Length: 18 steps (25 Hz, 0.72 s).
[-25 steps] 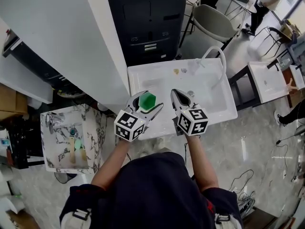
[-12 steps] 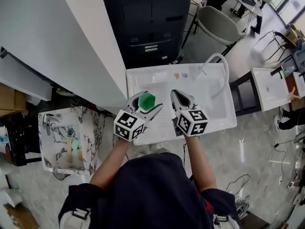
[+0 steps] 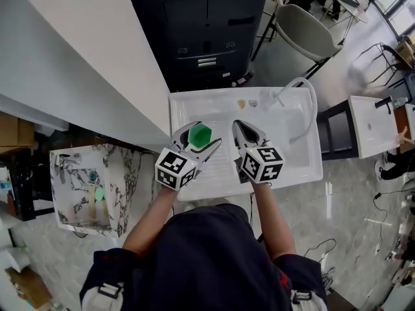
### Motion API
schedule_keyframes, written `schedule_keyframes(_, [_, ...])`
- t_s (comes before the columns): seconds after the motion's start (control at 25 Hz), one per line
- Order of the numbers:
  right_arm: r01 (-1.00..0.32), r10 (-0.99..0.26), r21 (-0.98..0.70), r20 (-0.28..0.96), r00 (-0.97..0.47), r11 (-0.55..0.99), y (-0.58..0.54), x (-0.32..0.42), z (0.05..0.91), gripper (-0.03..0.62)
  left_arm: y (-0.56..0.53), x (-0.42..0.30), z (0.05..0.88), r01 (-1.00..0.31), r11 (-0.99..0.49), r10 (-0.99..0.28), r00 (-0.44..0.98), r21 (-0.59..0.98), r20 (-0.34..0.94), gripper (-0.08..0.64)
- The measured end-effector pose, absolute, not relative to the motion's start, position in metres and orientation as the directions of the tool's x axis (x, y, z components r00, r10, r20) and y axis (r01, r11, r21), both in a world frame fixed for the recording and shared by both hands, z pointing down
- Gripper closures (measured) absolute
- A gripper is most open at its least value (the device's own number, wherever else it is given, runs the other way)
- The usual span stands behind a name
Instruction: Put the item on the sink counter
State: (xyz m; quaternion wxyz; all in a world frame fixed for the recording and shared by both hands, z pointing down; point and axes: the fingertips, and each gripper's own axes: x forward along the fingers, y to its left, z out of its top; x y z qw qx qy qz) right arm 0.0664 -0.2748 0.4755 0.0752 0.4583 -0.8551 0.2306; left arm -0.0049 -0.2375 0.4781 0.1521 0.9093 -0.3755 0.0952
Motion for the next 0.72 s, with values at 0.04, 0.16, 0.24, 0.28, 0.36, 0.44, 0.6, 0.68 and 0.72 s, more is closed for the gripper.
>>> schedule_keyframes(0.04, [-0.816,-0.744,-0.327,0.344,-0.572,0.476,-0.279,0.067,0.478,0.557,-0.241,-0.005,0.48,-0.716,-0.668,-0.657,0.696,0.205,0.29,0.225])
schedule_keyframes(0.16, [-0.808,-0.73,-0.328,0.354,-0.585,0.489,-0.292,0.066,0.482,0.557,-0.254,-0.004,0.485,-0.725,-0.658,-0.664,0.685,0.202,0.299,0.225])
schedule_keyframes(0.24, [-0.802,-0.72,-0.329,0.359,-0.594,0.498,-0.3,0.064,0.484,0.557,-0.261,-0.004,0.488,-0.731,-0.652,-0.667,0.679,0.202,0.305,0.225])
schedule_keyframes(0.28, [-0.8,-0.715,-0.329,0.361,-0.598,0.502,-0.303,0.063,0.485,0.557,-0.264,-0.004,0.49,-0.734,-0.648,-0.67,0.676,0.204,0.306,0.225])
schedule_keyframes(0.36, [-0.796,-0.708,-0.331,0.366,-0.604,0.507,-0.31,0.062,0.49,0.557,-0.27,-0.004,0.493,-0.74,-0.64,-0.677,0.67,0.206,0.305,0.225])
schedule_keyframes(0.44, [-0.793,-0.702,-0.336,0.371,-0.608,0.509,-0.316,0.062,0.494,0.557,-0.277,-0.005,0.499,-0.745,-0.634,-0.68,0.664,0.205,0.311,0.225])
schedule_keyframes(0.6, [-0.787,-0.687,-0.346,0.385,-0.616,0.511,-0.326,0.06,0.504,0.557,-0.289,-0.006,0.51,-0.755,-0.62,-0.683,0.654,0.215,0.325,0.225])
schedule_keyframes(0.68, [-0.783,-0.677,-0.353,0.395,-0.621,0.512,-0.33,0.059,0.51,0.557,-0.293,-0.006,0.516,-0.76,-0.611,-0.686,0.649,0.222,0.329,0.225])
schedule_keyframes(0.72, [-0.781,-0.673,-0.356,0.399,-0.623,0.513,-0.331,0.059,0.514,0.557,-0.295,-0.006,0.519,-0.762,-0.607,-0.689,0.646,0.225,0.33,0.225])
